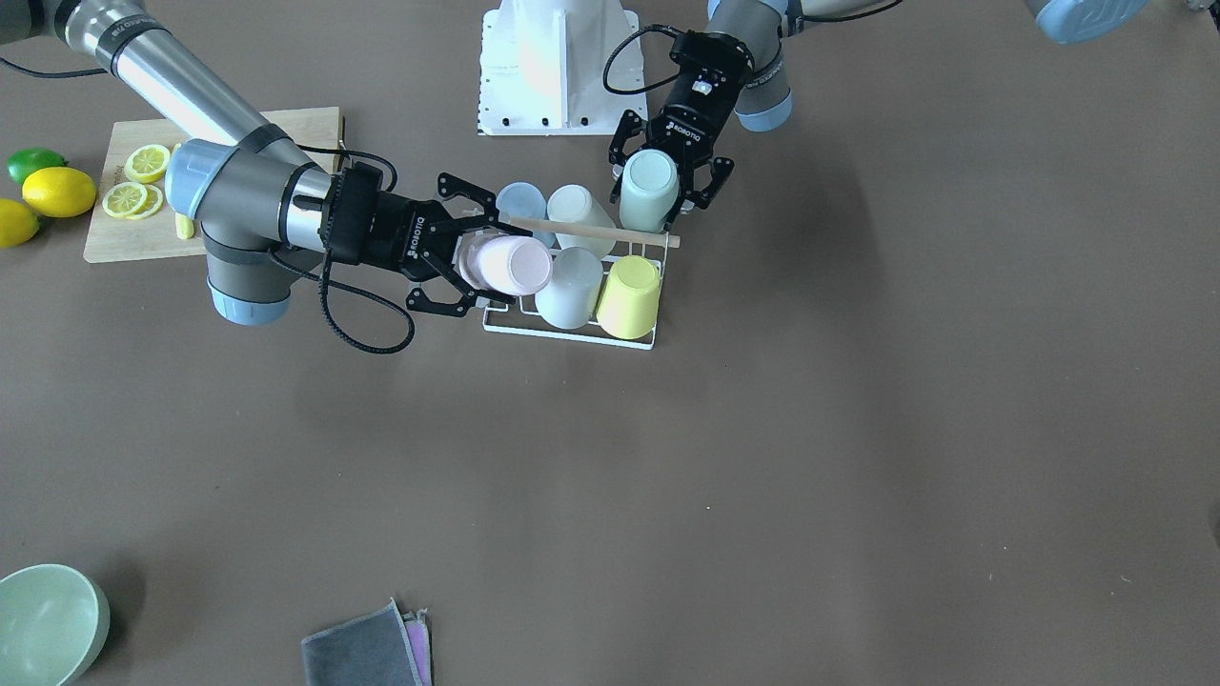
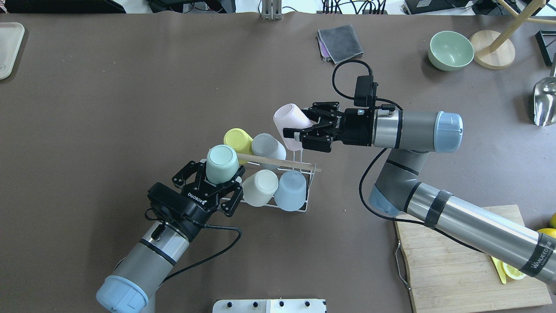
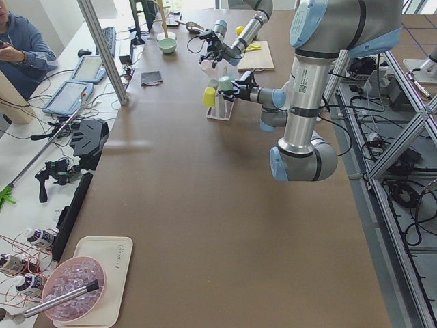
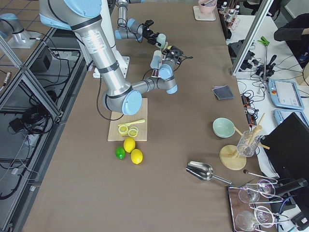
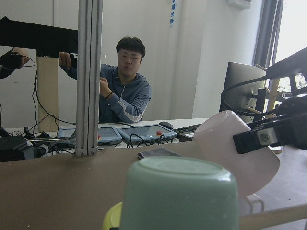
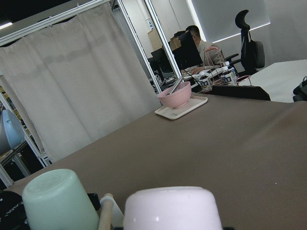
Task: Place cup on cup holder
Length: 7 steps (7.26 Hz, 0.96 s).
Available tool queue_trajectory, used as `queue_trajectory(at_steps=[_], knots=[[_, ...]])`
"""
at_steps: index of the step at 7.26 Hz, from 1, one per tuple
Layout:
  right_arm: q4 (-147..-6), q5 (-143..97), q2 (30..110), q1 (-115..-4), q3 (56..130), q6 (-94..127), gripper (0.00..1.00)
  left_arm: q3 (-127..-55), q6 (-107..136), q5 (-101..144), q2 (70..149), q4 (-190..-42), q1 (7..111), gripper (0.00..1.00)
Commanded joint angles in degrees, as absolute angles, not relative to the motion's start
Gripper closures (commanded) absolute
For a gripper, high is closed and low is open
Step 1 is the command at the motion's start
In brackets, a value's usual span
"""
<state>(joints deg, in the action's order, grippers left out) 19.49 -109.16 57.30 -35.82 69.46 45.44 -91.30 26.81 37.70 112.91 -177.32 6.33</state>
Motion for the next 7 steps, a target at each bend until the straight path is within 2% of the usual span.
queue_trajectory(at_steps=[1, 2, 3, 7], knots=[[20.47, -109.25, 58.0, -34.72, 69.43, 45.35, 1.0, -91.05, 26.81, 37.71, 112.94, -178.42, 5.98, 0.61], [20.91, -109.25, 58.09, -34.54, 69.43, 45.35, 1.0, -91.05, 26.72, 37.71, 112.94, -178.42, 6.06, 0.37], [21.0, -109.25, 58.18, -34.54, 69.52, 45.35, 1.0, -91.05, 26.72, 37.62, 112.94, -178.42, 5.98, 0.02], [22.94, -109.51, 59.15, -34.54, 69.61, 45.44, 1.0, -91.58, 26.63, 37.35, 112.76, -178.59, 5.71, 0.02]])
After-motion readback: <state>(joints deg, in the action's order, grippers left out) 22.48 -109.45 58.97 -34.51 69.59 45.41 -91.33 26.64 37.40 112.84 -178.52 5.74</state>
